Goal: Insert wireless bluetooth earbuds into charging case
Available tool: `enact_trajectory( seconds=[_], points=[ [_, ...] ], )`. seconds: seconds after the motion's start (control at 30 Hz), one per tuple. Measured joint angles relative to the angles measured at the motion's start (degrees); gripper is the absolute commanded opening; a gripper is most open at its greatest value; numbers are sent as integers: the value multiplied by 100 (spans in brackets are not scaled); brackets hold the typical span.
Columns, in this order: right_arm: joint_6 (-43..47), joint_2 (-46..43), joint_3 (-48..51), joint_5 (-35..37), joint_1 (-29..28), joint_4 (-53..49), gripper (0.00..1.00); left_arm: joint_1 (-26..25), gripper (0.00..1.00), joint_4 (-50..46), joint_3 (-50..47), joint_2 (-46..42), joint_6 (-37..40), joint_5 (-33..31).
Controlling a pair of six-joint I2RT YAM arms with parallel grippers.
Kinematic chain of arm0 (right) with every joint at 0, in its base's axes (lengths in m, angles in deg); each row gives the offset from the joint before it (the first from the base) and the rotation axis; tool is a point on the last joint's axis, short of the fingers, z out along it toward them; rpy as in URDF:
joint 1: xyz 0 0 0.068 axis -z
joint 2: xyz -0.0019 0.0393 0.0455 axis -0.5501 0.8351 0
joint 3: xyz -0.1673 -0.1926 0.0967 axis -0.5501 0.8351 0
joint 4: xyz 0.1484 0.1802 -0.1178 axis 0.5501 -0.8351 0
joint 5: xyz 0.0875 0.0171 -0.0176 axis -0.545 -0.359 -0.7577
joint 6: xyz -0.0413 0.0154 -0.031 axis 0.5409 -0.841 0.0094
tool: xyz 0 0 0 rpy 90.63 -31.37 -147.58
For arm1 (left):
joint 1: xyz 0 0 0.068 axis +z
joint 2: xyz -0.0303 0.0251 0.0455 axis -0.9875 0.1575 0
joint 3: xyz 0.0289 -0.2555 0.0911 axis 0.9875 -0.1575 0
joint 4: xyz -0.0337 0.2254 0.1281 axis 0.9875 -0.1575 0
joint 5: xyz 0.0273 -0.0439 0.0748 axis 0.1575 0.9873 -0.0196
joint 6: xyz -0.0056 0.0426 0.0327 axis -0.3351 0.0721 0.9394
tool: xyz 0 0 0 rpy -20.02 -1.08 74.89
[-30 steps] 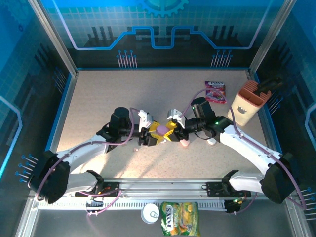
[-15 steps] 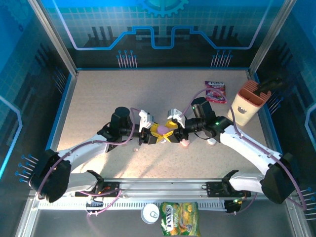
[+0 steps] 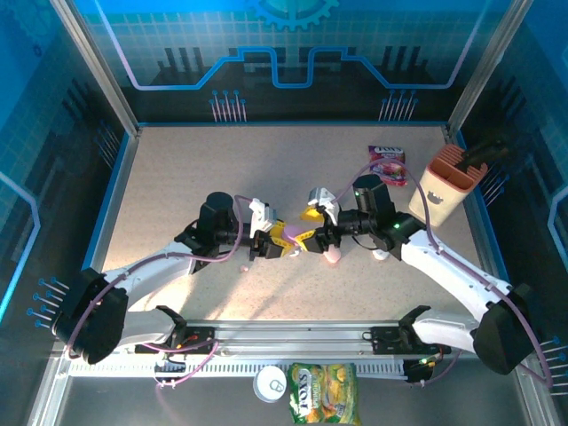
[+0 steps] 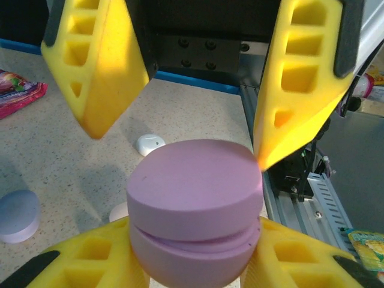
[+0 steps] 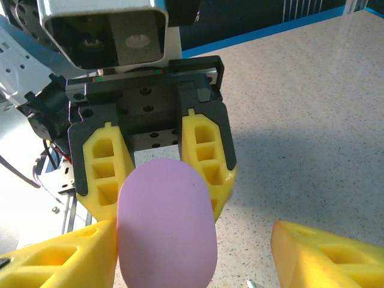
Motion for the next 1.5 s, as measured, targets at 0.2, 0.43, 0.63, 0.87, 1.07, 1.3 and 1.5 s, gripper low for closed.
enact_trajectory(
  seconds=[0.2, 0.43, 0.63, 0.87, 1.07, 1.3, 1.5],
  points=[
    [-299, -92, 0, 216, 201, 245, 67, 0, 37, -15, -107, 0, 87, -42],
    [-415, -131, 0, 503, 310, 389, 69, -2, 38, 15, -122, 0, 136, 9],
    [-671, -518, 109, 505, 315, 612, 69, -2, 38, 199, -133, 13, 146, 7],
    [-1467, -988, 160, 1126, 721, 719, 70, 44, 38, 551, -138, 177, 57, 4],
    [-2356, -1045, 483, 1427, 1106, 702, 69, 243, 38, 1145, -304, 219, -256, -39],
    [-3132, -634, 752, 1510, 1104, 476, 66, 629, 38, 2476, -767, 332, -977, -114],
    [-3467, 350, 726, 1812, 592, 109, 64, 756, 38, 3193, -820, 374, -1362, -179]
  ],
)
